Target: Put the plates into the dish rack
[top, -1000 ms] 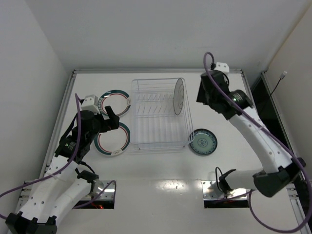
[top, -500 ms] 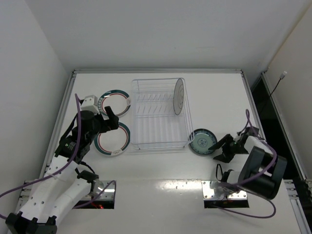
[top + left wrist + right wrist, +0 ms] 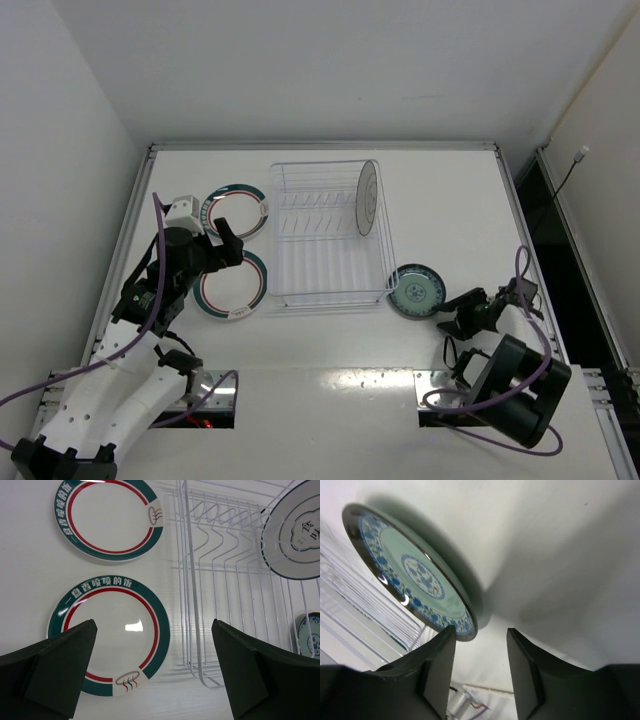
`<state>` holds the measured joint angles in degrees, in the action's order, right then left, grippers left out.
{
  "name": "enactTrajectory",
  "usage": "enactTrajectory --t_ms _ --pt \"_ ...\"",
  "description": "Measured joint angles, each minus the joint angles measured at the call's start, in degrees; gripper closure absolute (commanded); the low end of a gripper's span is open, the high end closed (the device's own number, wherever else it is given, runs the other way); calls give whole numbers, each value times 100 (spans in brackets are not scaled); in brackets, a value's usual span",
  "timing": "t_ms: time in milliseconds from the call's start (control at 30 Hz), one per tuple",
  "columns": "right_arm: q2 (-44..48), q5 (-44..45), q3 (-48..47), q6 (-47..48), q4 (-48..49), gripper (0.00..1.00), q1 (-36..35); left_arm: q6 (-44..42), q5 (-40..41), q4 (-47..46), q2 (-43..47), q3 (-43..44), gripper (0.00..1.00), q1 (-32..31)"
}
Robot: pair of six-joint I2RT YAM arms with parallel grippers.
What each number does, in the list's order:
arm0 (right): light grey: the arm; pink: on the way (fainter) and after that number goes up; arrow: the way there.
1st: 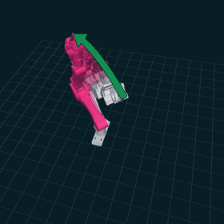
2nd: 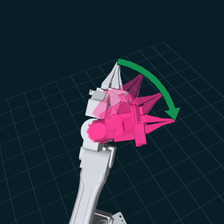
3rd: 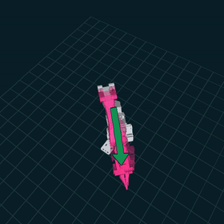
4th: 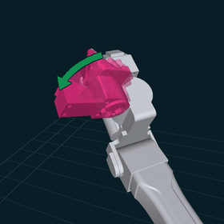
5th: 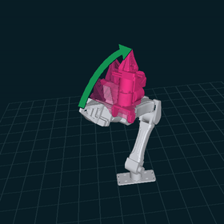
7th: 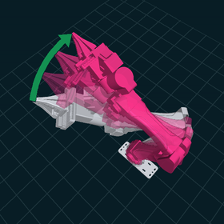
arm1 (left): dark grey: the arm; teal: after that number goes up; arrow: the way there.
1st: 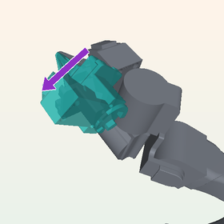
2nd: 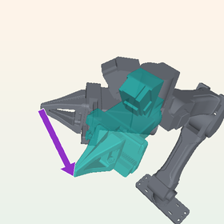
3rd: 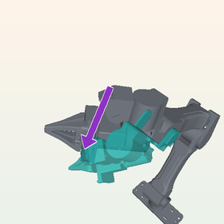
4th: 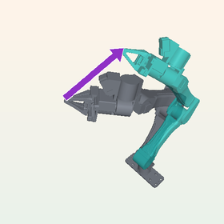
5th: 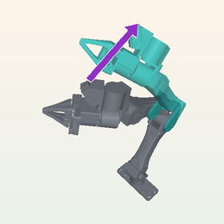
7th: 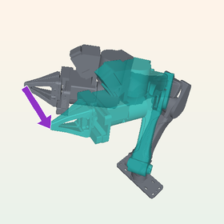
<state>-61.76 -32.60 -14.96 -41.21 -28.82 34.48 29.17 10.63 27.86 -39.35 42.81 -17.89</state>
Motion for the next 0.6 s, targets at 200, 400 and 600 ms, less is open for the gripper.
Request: enactTrajectory --t_ms 200,400,600 --pt "151 278 48 -590 256 67 -175 0 2 0 0 0 0 0" --pt "-179 317 50 -1008 675 65 -542 0 0 0 -2 0 0 0" --pt "-704 264 -63 -1198 914 77 -846 0 0 2 0 0 0 0"
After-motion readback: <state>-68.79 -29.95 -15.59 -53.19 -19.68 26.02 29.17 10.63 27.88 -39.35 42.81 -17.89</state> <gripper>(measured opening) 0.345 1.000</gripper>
